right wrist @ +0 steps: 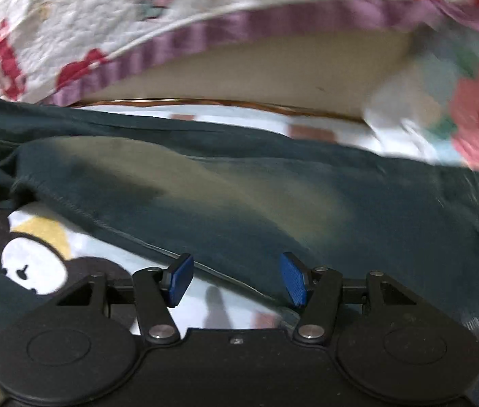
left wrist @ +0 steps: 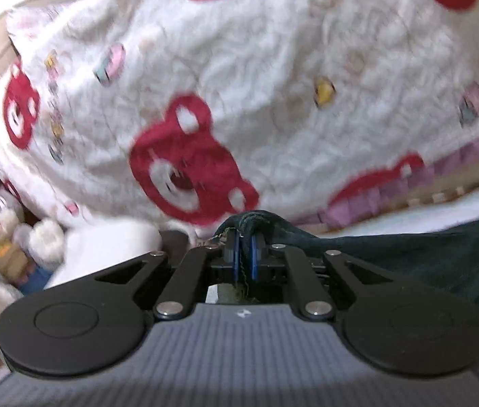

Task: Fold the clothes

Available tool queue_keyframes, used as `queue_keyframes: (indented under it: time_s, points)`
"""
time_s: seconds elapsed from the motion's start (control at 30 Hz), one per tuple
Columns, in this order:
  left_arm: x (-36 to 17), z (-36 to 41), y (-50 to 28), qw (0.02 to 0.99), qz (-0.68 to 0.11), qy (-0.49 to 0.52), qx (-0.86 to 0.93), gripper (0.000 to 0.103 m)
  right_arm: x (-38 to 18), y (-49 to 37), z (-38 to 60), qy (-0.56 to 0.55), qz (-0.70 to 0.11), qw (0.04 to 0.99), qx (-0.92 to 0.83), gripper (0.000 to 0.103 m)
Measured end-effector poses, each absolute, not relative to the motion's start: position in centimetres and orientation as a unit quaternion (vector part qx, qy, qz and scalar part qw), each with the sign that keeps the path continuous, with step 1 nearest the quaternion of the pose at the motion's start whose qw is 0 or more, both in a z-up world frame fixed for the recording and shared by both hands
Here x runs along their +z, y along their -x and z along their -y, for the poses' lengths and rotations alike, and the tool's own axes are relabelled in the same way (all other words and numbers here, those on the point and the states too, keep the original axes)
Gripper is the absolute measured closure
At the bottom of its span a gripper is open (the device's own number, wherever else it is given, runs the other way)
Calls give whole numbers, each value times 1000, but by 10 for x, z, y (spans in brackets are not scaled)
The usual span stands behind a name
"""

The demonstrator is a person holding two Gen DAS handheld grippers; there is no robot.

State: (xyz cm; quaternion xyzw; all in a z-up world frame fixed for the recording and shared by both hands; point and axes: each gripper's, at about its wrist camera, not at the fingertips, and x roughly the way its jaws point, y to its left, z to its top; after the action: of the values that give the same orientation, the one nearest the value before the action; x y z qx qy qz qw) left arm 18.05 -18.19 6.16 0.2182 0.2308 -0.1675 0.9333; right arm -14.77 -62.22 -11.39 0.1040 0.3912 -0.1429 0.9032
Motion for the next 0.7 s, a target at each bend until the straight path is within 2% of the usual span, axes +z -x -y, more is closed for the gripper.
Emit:
queue_keyframes:
  time_s: [0.1, 0.2, 0.3, 0.4, 0.53, 0.57, 0.6, 0.67, 0.7]
  points:
    - [71, 205, -214, 923, -243, -264, -143, 96, -117, 160, 633, -114, -389, 900, -159, 41]
    - [48, 228, -249, 910, -260, -306, -103, 96, -119, 158, 633, -115, -385, 902, -157, 41]
    - [19, 241, -277, 908, -267, -320, -56, 103, -126, 160, 631, -126, -381, 903, -152, 41]
    - [-1, 227, -293, 919, -293, -262, -24, 103, -130, 162, 629, -121, -382, 904, -147, 41]
    - [-27, 207, -281, 921, -350, -155, -77, 98, -134, 158, 630, -116, -386, 904, -144, 38]
    - [-34, 202, -272, 920, -353, -147, -91, 93, -135, 156, 630, -115, -387, 903, -145, 37]
    - [-42, 198, -263, 917, -360, -138, -104, 80, -135, 155, 629, -112, -388, 903, -146, 37]
    - [-60, 187, -241, 910, -378, -112, -128, 65, -136, 150, 625, -102, -392, 902, -148, 35]
    - [-71, 180, -231, 908, -384, -97, -135, 61, -137, 148, 624, -96, -394, 902, -147, 32]
